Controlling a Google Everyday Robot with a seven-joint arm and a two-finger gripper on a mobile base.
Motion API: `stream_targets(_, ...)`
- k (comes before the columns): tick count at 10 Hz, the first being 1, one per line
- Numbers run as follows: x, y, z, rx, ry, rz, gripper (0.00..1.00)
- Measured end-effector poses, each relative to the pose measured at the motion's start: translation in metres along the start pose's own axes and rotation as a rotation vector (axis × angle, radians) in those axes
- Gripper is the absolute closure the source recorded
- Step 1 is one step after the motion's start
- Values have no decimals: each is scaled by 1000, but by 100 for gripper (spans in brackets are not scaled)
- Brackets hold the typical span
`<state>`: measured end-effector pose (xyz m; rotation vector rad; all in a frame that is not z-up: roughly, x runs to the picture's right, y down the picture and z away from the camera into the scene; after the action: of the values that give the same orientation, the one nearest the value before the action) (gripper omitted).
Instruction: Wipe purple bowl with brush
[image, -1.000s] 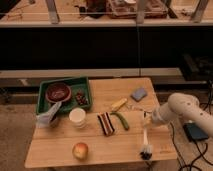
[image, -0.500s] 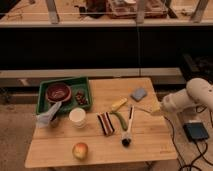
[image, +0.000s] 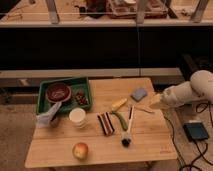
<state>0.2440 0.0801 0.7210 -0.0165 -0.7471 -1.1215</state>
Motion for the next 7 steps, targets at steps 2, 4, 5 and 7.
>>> stream_targets(2,-10,-4,27,-75,-19,15,33)
stream_targets(4,-18,0,59,-118,-39,29,30)
stream_targets(5,-27,10,117,-161,-68,72,30)
stream_targets(7,-27,11,158,-183,-91,117,30)
